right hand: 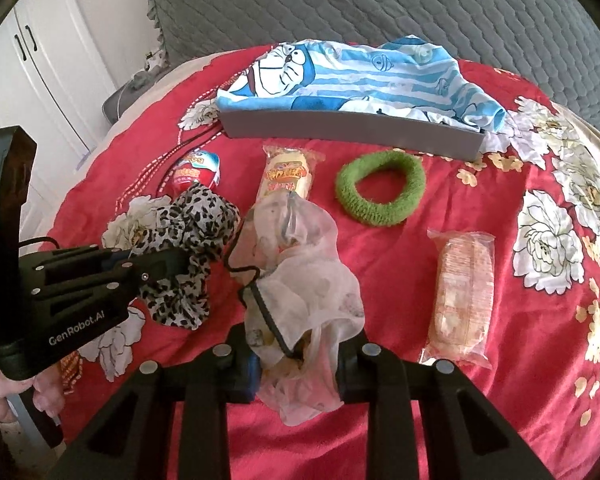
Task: Organize objects
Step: 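Lift both scrunchies and carry them over the striped shirt in the tray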
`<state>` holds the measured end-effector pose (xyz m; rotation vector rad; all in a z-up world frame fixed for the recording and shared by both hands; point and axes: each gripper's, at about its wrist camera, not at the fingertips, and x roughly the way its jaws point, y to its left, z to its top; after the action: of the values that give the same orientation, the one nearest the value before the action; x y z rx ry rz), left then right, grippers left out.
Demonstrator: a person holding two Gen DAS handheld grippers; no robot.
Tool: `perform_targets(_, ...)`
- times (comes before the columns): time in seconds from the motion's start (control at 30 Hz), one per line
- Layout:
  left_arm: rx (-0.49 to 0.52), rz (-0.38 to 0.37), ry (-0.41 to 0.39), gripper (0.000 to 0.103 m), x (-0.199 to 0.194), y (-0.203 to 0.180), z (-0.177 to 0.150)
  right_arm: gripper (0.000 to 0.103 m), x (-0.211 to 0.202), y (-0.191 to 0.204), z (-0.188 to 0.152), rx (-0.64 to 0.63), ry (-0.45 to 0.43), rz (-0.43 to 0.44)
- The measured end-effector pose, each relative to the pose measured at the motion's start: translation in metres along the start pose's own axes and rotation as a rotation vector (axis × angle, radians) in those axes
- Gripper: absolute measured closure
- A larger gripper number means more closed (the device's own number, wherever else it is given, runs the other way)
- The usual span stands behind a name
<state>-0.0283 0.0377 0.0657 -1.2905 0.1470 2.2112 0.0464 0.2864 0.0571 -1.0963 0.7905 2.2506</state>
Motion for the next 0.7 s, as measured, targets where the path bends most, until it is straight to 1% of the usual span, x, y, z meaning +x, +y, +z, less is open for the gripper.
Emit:
perform_targets(0.07, 0.020, 0.005, -0.008, 0.095, -0.004, -0.005, 0.006, 0.075, -0.005, -0.002, 0.002, 0.012, 0.004, 0.002)
perform_targets(0.33, 0.023, 0.006, -0.015, 0.095, -0.022, -0.020, 0.032, 0.075, -0.032, -0.008, 0.018, 0.026, -0.006, 0.000)
perform_targets(0.43, 0.007, 0.024, -0.031, 0.095, -0.031, -0.024, 0.042, 0.075, -0.039, -0.012, 0.028, 0.053, -0.019, 0.010)
perform_targets(0.53, 0.010, 0.037, -0.019, 0.095, -0.036, -0.029, 0.052, 0.075, -0.044, -0.012, 0.038, 0.061, -0.030, 0.012)
perform_targets(0.63, 0.034, 0.070, -0.022, 0.095, -0.044, -0.031, 0.064, 0.075, -0.051, -0.011, 0.051, 0.053, -0.051, -0.004)
perform_targets(0.7, 0.030, 0.072, -0.020, 0.095, -0.047, -0.030, 0.074, 0.075, -0.056, -0.013, 0.062, 0.060, -0.060, -0.014)
